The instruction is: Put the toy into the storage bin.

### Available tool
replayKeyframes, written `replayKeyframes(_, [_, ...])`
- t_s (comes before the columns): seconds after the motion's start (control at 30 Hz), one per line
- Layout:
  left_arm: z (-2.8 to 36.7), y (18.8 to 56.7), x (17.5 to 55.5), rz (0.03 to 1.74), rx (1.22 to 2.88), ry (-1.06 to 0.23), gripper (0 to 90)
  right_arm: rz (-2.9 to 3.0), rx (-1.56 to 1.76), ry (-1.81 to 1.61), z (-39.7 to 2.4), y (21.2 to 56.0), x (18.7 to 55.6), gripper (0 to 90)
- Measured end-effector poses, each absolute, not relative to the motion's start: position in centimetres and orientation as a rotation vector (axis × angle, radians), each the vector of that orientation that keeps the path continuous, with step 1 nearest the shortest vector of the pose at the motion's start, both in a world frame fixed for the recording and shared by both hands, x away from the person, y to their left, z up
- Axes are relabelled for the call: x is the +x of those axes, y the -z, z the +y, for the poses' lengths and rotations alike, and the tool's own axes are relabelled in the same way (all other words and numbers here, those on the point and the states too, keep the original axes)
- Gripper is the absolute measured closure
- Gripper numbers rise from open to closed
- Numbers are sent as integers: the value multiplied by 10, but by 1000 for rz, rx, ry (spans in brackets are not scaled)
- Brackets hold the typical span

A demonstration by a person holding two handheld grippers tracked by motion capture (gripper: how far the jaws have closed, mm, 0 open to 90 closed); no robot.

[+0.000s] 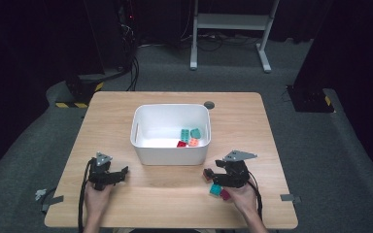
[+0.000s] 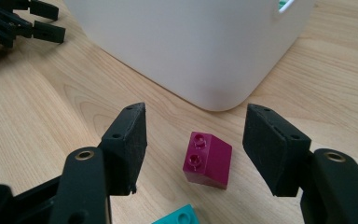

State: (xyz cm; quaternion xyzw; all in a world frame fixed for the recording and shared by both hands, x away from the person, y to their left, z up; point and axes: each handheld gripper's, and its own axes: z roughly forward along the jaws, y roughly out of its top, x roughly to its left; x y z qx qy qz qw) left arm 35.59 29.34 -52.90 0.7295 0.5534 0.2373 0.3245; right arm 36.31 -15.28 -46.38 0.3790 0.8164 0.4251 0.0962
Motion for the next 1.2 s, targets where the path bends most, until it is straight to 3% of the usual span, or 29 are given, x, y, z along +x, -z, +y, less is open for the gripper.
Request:
replayKeyframes(0.73, [294,529,356,1450,1919,-623,147,2241,1285,-1167,-222,479,311,433])
replayKeyframes(1.2, [294,529,356,1450,1924,-623,147,2240,1356,-1151,-229,497,309,517])
